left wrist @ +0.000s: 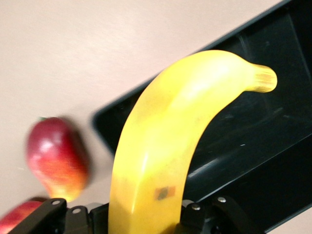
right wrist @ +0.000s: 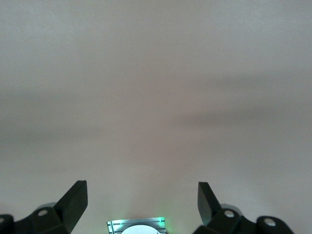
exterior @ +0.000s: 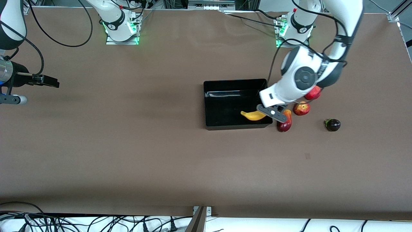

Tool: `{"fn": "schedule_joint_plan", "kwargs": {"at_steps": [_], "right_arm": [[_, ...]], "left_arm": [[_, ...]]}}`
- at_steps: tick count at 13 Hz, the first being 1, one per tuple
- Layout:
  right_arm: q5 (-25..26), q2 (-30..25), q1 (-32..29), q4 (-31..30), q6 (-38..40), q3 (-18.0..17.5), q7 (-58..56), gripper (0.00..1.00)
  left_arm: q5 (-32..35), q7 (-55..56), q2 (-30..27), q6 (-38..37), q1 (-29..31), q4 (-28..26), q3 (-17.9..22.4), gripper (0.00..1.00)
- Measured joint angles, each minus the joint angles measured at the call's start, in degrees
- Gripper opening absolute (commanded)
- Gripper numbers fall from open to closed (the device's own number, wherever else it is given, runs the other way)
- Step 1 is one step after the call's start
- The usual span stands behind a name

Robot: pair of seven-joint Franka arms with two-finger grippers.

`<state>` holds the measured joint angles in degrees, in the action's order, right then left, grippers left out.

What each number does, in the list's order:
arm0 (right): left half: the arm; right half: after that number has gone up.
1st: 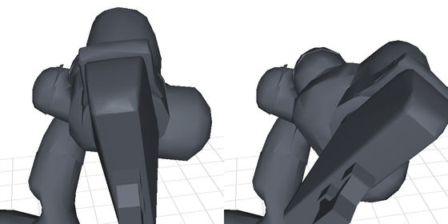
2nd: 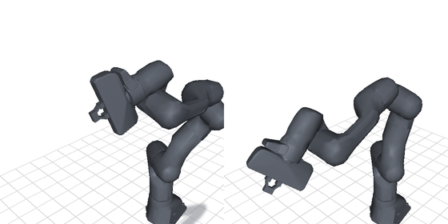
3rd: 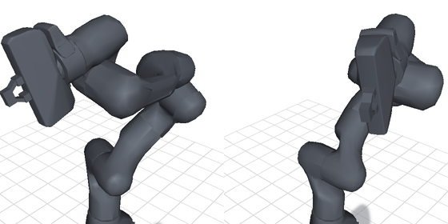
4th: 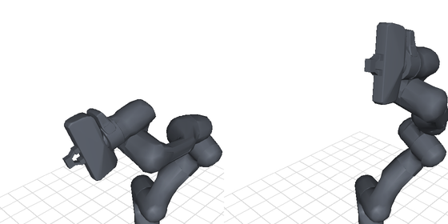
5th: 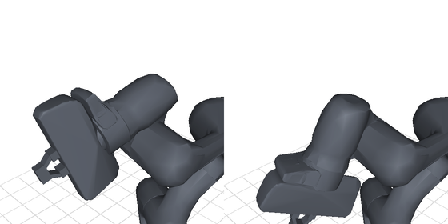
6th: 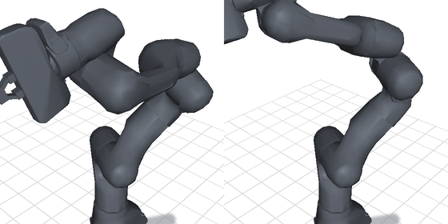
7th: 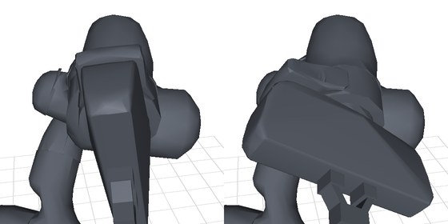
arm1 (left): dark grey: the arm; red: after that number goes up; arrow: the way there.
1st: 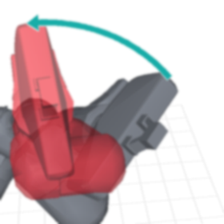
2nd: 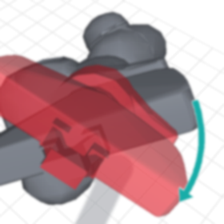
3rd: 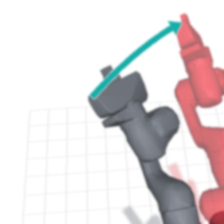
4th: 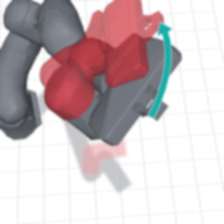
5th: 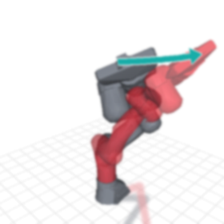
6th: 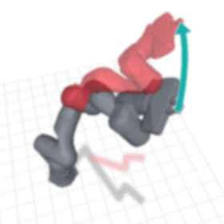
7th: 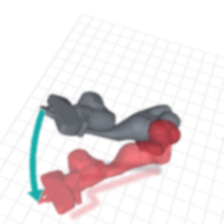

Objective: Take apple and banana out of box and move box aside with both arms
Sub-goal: 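Lift the banana out with the left gripper and lower it beside the apples, then release the banana with the left gripper while the right gripper grasps the box rim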

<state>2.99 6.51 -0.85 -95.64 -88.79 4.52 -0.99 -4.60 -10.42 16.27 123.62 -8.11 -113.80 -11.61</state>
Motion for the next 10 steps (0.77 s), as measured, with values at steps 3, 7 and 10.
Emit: {"fn": "schedule_joint_plan", "kwargs": {"at_steps": [3,7,10], "right_arm": [[-0.01,0.14,0.66,-0.07,0.76,-0.08,-0.16,1.0],[-0.01,2.04,5.55,-0.08,1.29,-0.42,-0.05,1.0],[-1.67,5.32,10.65,1.76,-1.23,-0.71,0.04,1.0]], "left_arm": [[-0.05,-14.22,0.99,-0.11,6.9,1.05,0.49,0.0],[-0.06,-27.84,6.98,-0.06,12.33,5.43,3.73,0.0],[-0.48,-30.16,13.07,0.05,12.91,10.05,7.42,0.0]]}}
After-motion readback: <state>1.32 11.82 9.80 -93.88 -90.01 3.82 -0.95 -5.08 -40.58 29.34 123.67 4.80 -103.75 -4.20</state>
